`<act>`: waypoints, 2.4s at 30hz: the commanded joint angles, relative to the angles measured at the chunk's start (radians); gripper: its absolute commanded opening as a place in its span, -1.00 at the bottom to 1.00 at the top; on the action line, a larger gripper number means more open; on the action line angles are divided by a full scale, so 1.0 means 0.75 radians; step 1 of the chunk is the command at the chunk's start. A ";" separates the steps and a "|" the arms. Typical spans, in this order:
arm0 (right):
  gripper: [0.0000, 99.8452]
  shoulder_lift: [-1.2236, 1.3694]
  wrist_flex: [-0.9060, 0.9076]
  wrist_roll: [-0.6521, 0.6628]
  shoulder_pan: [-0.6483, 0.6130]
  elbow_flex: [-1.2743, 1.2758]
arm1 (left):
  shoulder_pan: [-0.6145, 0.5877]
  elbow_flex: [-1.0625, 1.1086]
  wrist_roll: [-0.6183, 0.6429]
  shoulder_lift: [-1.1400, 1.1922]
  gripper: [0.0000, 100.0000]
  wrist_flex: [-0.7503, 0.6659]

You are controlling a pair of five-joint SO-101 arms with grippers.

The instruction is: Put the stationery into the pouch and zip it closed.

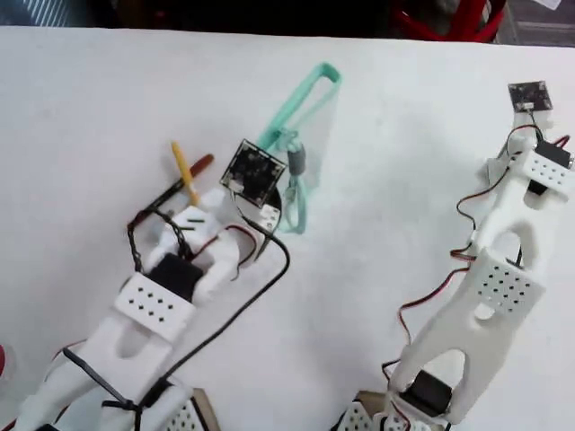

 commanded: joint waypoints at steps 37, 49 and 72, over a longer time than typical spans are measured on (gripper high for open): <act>-0.97 -0.226 0.862 -0.149 -0.101 -0.757 | -0.003 0.000 0.008 -0.003 -0.95 -0.012; -0.96 -1.296 0.817 -0.194 -0.635 0.258 | -0.003 0.002 0.008 -0.003 -0.95 -0.012; -0.96 -2.139 -0.609 -0.503 -1.265 1.195 | -0.001 0.004 0.008 0.001 -0.95 -0.014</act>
